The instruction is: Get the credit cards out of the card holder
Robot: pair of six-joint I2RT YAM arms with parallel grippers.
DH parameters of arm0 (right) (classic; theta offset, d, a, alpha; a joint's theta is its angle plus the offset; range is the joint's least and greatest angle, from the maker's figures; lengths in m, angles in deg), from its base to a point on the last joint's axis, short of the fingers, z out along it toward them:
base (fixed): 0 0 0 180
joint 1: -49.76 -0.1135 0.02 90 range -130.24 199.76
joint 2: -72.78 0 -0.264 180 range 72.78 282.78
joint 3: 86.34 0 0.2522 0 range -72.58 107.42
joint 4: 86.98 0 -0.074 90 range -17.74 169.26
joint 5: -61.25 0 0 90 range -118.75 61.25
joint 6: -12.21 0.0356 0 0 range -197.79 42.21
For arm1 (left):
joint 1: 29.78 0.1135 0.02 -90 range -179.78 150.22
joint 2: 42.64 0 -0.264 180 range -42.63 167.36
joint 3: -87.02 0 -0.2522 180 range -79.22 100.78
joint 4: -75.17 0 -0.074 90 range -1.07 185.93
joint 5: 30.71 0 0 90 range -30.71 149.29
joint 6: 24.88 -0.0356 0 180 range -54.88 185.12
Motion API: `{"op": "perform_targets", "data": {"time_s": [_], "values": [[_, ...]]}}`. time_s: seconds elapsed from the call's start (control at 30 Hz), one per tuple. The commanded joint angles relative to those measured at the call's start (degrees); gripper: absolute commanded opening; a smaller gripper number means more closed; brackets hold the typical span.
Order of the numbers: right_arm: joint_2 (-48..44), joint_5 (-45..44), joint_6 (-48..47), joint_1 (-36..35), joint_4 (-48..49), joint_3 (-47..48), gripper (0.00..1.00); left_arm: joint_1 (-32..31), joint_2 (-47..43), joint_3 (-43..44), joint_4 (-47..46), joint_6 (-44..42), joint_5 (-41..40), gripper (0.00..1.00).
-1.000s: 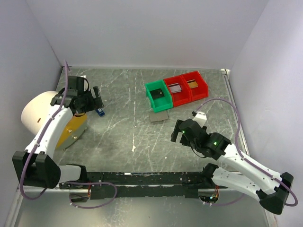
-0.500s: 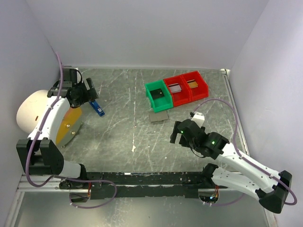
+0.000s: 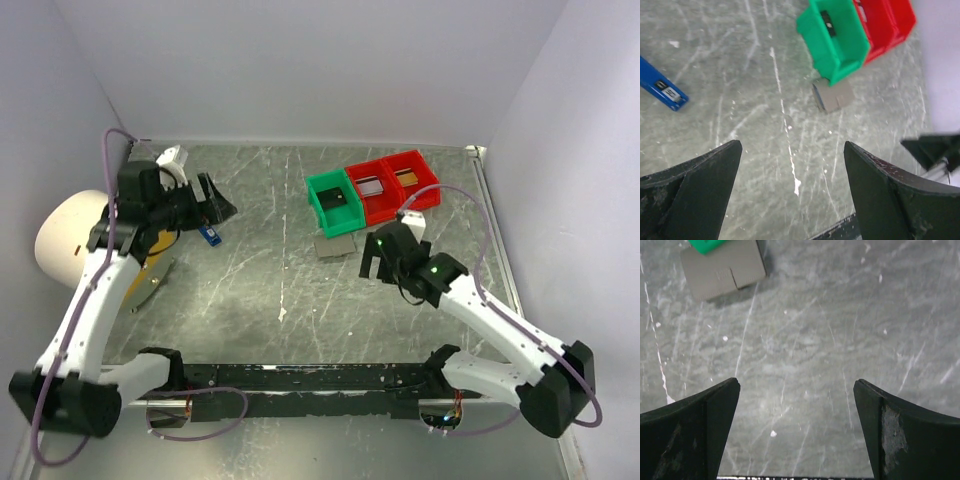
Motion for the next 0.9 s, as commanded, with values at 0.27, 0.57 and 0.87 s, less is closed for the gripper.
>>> {"op": "perform_targets", "data": {"time_s": [0.27, 0.57, 0.87], "values": [[25.18, 21.46, -15.42, 6.61, 16.35, 11.33, 0.87, -1.32, -23.07, -18.48, -0.89, -2.13, -1.75, 0.95], [38.09, 10.84, -10.26, 8.53, 18.0, 16.27, 0.69, -1.41, -26.84, -26.11, -4.46, -1.21, -1.29, 0.95], [41.47, 24.09, -12.81, 14.93, 27.23, 13.81, 0.6, -1.36, -27.28, -26.86, -5.33, -1.44, -1.0, 0.95]]}}
